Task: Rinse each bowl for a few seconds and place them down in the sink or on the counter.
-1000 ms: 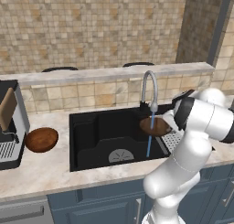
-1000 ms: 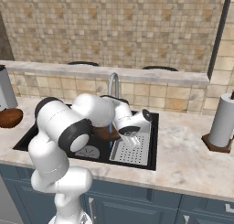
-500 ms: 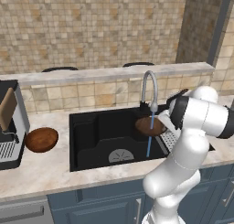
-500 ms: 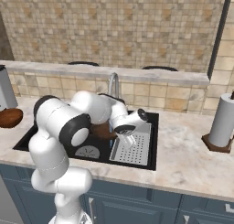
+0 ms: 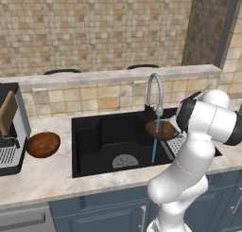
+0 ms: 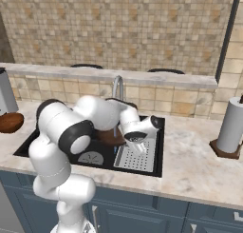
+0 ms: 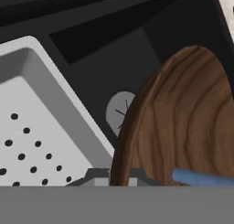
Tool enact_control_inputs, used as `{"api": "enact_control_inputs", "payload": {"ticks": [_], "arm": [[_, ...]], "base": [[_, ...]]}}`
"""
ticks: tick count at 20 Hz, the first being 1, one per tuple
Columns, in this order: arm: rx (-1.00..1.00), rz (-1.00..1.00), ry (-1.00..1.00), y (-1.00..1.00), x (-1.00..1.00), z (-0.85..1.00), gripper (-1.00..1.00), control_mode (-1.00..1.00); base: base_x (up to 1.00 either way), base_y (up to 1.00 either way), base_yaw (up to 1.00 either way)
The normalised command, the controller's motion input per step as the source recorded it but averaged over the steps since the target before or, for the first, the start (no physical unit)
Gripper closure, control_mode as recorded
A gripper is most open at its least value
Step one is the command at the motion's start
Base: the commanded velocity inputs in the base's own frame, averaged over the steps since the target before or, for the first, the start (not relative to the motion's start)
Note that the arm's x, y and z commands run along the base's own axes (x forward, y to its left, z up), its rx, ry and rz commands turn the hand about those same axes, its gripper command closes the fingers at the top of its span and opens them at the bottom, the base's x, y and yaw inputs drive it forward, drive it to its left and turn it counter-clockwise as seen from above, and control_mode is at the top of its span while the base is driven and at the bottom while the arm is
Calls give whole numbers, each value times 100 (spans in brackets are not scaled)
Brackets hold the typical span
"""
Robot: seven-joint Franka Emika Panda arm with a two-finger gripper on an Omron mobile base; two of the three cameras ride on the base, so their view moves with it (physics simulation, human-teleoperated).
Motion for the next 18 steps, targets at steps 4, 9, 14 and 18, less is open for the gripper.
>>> {"api": "enact_control_inputs", "payload": {"ticks": [4,9,14,18], "arm": [[0,-1,0,-48,-35,27,100,-100],[0,-2,0,-62,-15,21,100,-100],[-1,-10,0,-68,-4,7,100,-100],[-3,-13,5,-72,0,0,100,-100]], "base": [[0,0,0],[0,0,0],[0,0,0],[0,0,0]]}}
